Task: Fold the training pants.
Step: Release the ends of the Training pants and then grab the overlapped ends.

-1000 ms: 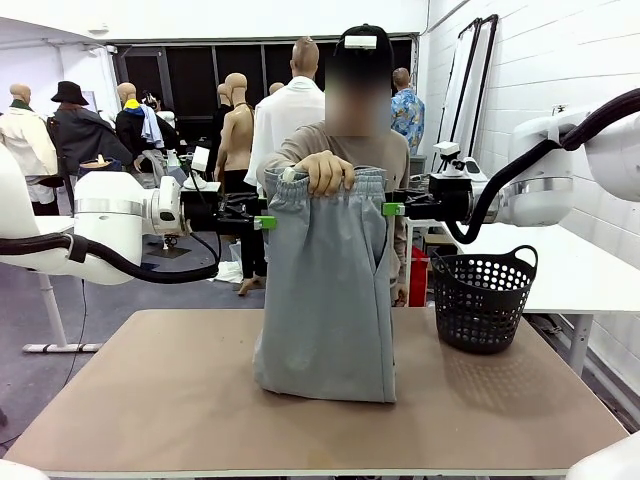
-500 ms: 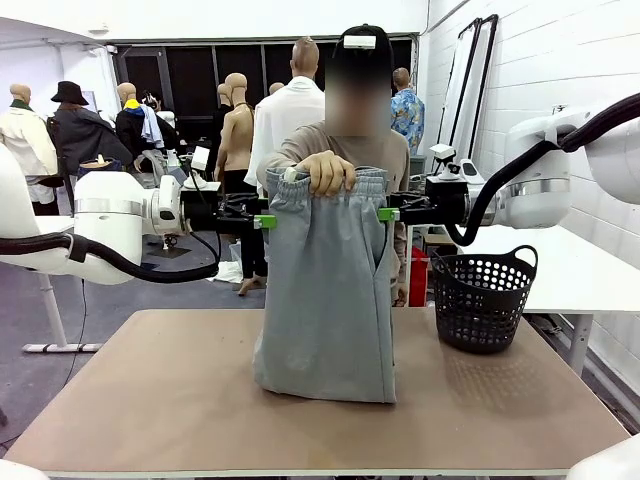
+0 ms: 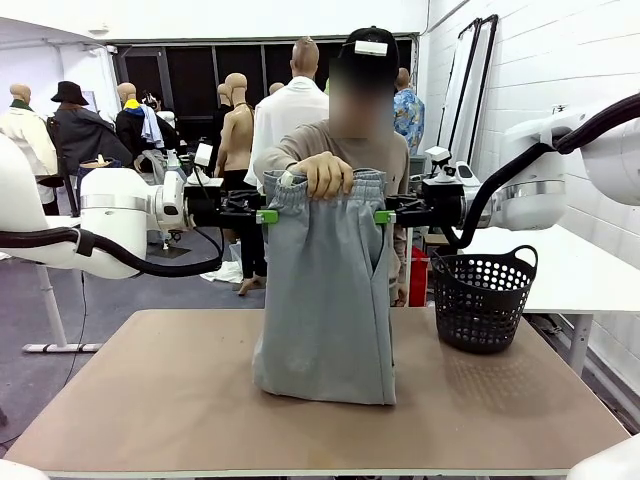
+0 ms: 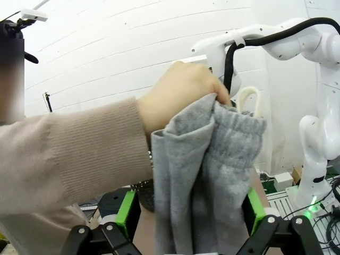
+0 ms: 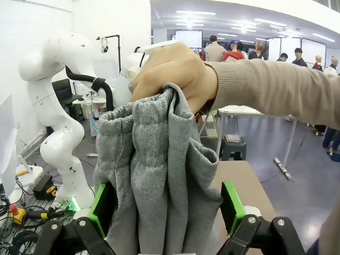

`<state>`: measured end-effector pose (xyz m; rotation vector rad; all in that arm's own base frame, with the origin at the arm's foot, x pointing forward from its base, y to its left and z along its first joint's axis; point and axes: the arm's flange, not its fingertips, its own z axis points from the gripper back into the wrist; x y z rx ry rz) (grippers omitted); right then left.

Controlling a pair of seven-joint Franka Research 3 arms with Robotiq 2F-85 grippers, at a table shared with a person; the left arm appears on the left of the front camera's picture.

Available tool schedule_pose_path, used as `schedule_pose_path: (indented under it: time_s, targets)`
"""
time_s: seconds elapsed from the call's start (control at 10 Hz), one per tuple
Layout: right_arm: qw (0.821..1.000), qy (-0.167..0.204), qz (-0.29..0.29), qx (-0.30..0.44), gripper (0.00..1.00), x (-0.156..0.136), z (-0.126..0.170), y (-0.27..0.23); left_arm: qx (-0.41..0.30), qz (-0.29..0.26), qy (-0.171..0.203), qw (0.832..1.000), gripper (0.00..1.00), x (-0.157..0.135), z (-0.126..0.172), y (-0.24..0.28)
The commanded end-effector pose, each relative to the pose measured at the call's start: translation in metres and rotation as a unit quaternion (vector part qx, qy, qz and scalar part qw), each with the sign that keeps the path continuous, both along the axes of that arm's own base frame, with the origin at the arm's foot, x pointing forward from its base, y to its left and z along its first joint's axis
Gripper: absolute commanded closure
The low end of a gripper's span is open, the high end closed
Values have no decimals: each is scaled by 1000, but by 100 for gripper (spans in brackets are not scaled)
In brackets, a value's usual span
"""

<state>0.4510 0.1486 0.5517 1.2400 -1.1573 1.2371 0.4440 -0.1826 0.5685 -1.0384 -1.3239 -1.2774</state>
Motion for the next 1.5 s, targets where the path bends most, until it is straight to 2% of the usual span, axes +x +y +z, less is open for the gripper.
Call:
schedule_pose_path:
  time_s: [0.0,1.0,1.4]
  targets:
    - [1000,4,-3,-11,0,3,0,5,21,8,-6,1000,0,14,0,-4]
    - [999,12,28,-15,0,14,-1,27,15,-29,3,999,0,16,-3,-26]
    - [997,36,67,3,0,12,4,23,16,-31,2,999,0,16,-4,-29]
